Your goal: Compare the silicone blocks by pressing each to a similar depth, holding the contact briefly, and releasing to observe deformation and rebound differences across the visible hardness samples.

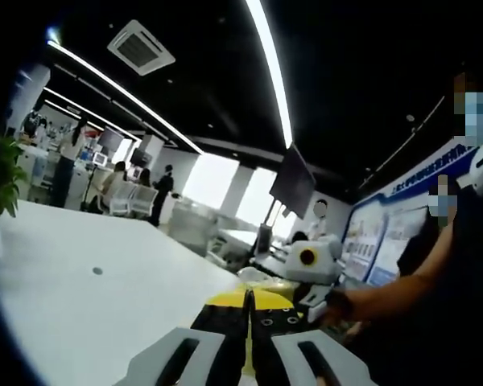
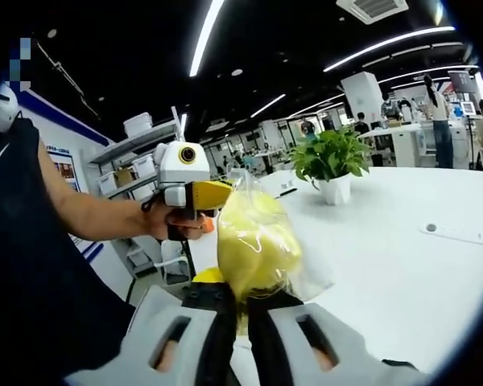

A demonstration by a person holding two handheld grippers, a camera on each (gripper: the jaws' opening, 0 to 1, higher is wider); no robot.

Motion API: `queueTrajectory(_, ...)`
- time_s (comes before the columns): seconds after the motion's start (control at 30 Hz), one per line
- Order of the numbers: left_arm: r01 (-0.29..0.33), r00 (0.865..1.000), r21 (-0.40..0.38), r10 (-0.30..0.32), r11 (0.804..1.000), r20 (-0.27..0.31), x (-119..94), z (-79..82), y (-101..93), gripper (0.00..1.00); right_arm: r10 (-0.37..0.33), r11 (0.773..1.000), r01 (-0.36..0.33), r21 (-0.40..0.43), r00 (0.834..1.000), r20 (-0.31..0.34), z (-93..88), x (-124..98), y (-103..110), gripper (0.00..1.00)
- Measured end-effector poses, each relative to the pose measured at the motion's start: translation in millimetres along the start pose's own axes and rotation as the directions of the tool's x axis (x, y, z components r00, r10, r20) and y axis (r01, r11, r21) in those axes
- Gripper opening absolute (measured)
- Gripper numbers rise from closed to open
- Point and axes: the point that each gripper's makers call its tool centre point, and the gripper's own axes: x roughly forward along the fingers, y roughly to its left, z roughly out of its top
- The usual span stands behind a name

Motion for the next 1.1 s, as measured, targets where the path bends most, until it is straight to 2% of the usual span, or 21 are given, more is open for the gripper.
queueTrajectory(0.17,-0.015,1.000,-0.038,0.015,0.999,0.003,-2,-1.3,1.4,0.00,0.011,1.000,-0.011,0.005,1.000,-0.011,-0.5,3,0,0.00)
queueTrajectory(0.37,-0.027,1.000,-0.038,0.027,0.999,0.011,-5,0.7,-0.2,0.00,0.027,0.999,-0.027,0.023,0.999,-0.017,0.3,4,-1,0.00)
queueTrajectory(0.5,-0.030,0.999,-0.071,0.033,0.997,0.031,-5,7.8,-3.4,0.00,0.050,0.997,-0.052,0.049,0.998,0.029,8.6,5,2,0.00)
queueTrajectory(0.53,-0.022,0.999,-0.088,0.026,0.996,0.039,-5,11.2,-5.3,0.00,0.025,0.999,-0.026,0.029,0.998,0.053,11.1,4,-1,0.00)
queueTrajectory(0.57,-0.021,0.999,-0.102,0.024,0.995,0.029,-5,10.8,-5.7,0.00,0.039,0.999,-0.040,0.031,0.998,0.042,9.3,4,2,0.00)
queueTrajectory(0.6,-0.014,1.000,-0.099,0.016,0.995,0.025,-5,11.0,-6.6,0.00,0.038,0.999,-0.039,0.028,0.998,0.043,9.8,4,3,0.00)
queueTrajectory(0.67,0.000,1.000,-0.042,0.002,0.999,0.030,-6,9.9,-6.8,0.00,0.041,0.999,-0.042,0.031,0.998,0.038,10.1,4,5,0.01)
queueTrajectory(0.7,-0.019,1.000,-0.012,0.019,1.000,0.022,-7,6.6,-3.8,0.00,0.036,0.999,-0.036,0.017,0.999,0.005,7.0,5,7,0.01)
queueTrajectory(0.77,-0.011,0.999,-0.034,0.012,0.999,0.035,-8,5.9,-4.7,0.00,0.038,0.999,-0.038,0.017,0.999,0.002,7.9,4,7,0.01)
queueTrajectory(0.8,-0.009,0.999,-0.098,0.012,0.995,0.036,-10,5.1,-5.7,0.00,0.042,0.999,-0.042,0.020,0.999,-0.003,7.6,4,7,0.01)
queueTrajectory(0.87,-0.015,0.999,-0.144,0.020,0.989,0.029,-12,4.1,-4.0,0.00,0.045,0.999,-0.045,0.011,0.999,-0.016,6.0,6,7,0.01)
queueTrajectory(0.9,-0.017,0.999,-0.121,0.021,0.992,0.030,-13,4.3,-3.2,0.00,0.048,0.999,-0.047,0.013,0.999,-0.018,5.5,8,8,0.01)
queueTrajectory(0.97,-0.032,0.999,-0.180,0.035,0.983,0.014,-17,3.5,-0.8,0.00,0.059,0.998,-0.058,0.020,0.998,-0.019,4.1,12,8,0.02)
queueTrajectory(1.0,-0.030,0.999,-0.169,0.034,0.985,0.019,-18,5.1,-0.2,0.00,0.085,0.995,-0.084,0.057,0.996,-0.009,4.9,13,12,0.02)
queueTrajectory(1.1,-0.042,0.997,-0.191,0.053,0.981,0.054,-21,8.6,0.4,0.00,0.086,0.996,-0.086,0.032,0.996,0.005,8.8,16,9,0.03)
